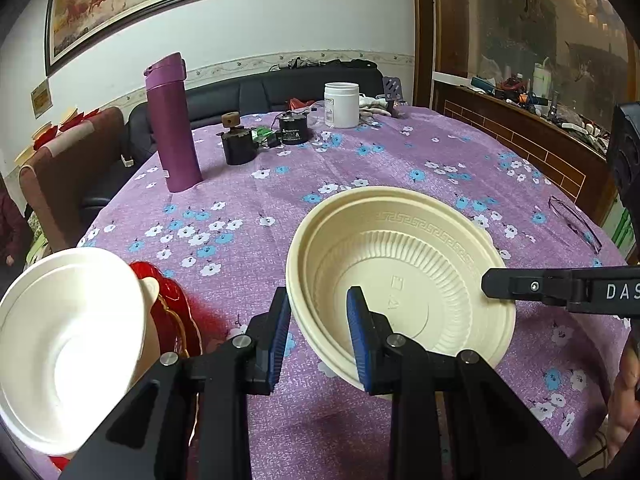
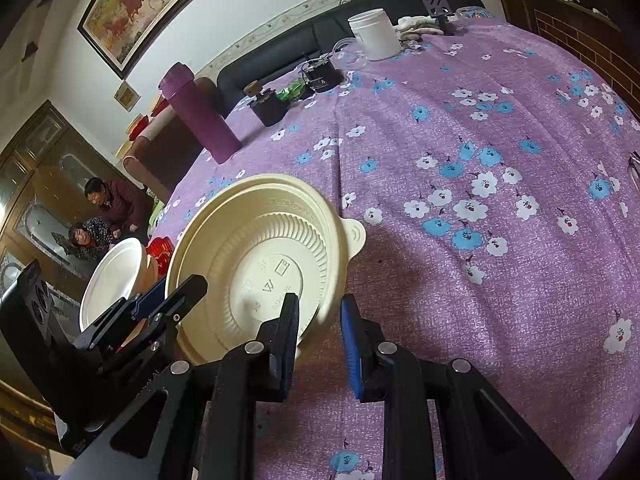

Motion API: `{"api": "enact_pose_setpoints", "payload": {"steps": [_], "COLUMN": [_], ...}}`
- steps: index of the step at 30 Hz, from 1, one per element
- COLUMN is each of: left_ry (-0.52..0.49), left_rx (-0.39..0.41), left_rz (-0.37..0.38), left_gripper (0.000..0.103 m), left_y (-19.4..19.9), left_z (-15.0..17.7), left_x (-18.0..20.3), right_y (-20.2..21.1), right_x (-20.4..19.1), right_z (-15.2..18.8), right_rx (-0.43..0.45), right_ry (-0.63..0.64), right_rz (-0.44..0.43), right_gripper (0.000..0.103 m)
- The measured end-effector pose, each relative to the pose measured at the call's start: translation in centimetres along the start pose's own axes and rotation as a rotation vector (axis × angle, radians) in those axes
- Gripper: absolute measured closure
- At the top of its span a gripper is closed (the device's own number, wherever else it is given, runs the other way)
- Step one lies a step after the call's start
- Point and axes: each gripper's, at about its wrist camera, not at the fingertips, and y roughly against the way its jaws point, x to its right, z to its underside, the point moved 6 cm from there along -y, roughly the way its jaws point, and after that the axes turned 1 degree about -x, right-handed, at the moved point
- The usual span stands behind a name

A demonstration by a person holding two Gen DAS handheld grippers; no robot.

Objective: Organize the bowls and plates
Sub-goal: 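Carry the cream bowl with the left gripper over the bowl stack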

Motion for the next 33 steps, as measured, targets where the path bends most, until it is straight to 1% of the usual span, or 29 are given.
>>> {"api": "enact_pose_setpoints", "payload": {"steps": [8,13,21,28,33], "left_ry": [0.002,0.015,0.045,0.078,0.103], "left_rx": [0.020,0.057,0.114,0.140,0.158], "left_rz": [-0.009,-0.023,-0.055,-0.078,-0.115], "left_gripper": [0.075,0.075,0.075,0.075,0.073], "left_y": [0.8,2.4,5.3,7.1,8.5], "left_z": [-0.5,-1.5,-3.0,-3.3,-3.3], "left_x": [-0.4,-1.2,-3.4,-5.7,-7.9], "right_y": [0.5,1.1,2.4,2.4,2.4], "right_x": [-0.5,-1.5,-5.0,-7.5,-9.9], "right_z": [-0.4,-1.1,-2.3,-3.1,-3.5], "right_rx": [0.009,0.017,0.041,0.031,0.034], "right_ry": [0.007,0.022,0.083,0.100,0.134], "right_rz": [-0.008,-0.029,-0.077,-0.129,-0.159], "right_gripper": [0.080,0.080,0.080,0.080,0.080]}}
